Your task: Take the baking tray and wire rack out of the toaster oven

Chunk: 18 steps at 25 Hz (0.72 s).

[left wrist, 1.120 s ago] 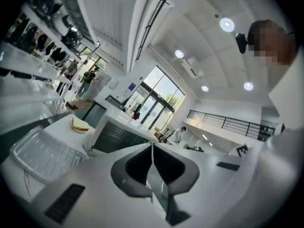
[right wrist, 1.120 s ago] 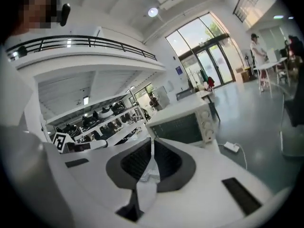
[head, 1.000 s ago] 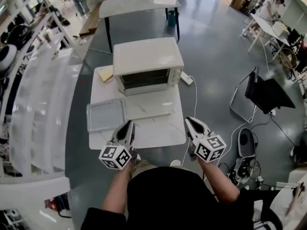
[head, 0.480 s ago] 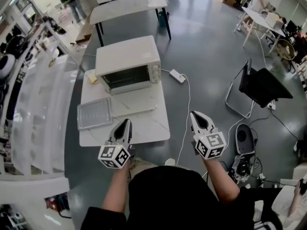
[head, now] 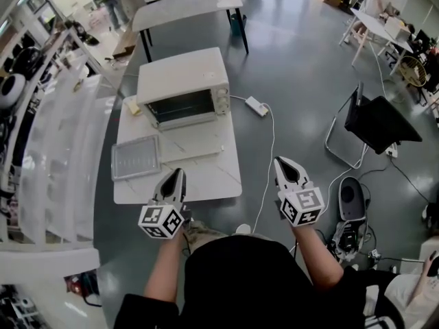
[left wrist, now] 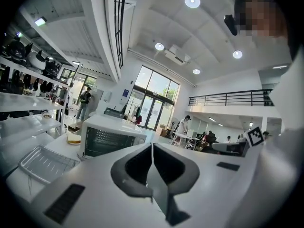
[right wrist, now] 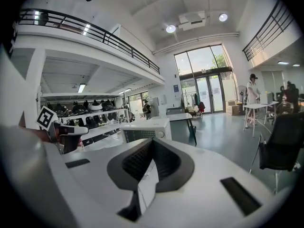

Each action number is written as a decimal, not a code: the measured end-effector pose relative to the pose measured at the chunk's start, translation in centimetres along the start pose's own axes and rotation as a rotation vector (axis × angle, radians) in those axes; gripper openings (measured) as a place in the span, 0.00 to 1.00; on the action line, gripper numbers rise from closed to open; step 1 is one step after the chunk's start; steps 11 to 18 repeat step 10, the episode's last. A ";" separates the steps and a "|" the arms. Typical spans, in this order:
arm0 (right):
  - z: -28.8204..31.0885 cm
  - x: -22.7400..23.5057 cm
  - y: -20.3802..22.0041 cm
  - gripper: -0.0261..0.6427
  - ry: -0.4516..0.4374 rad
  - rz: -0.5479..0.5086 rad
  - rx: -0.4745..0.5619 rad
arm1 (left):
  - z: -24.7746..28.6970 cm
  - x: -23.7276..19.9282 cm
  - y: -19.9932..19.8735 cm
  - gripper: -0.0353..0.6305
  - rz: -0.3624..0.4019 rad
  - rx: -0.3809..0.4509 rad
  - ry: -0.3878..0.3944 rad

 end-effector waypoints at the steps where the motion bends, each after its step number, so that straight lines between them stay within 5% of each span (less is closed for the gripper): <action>1: -0.1 -0.1 0.2 0.07 -0.004 -0.002 -0.001 | -0.2 0.0 0.2 0.10 -0.001 0.001 -0.003; 18: -0.3 -0.4 1.2 0.07 -0.024 -0.005 -0.003 | -0.6 0.4 1.2 0.10 0.000 0.003 -0.015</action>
Point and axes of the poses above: the fingertips, and each gripper's own axes: z forward along the fingers, x to its right, y out of its underside, the point moved 2 cm from there along -z, backward along the fingers, and after that the axes turned 2 degrees about z, right-handed, at the moved point
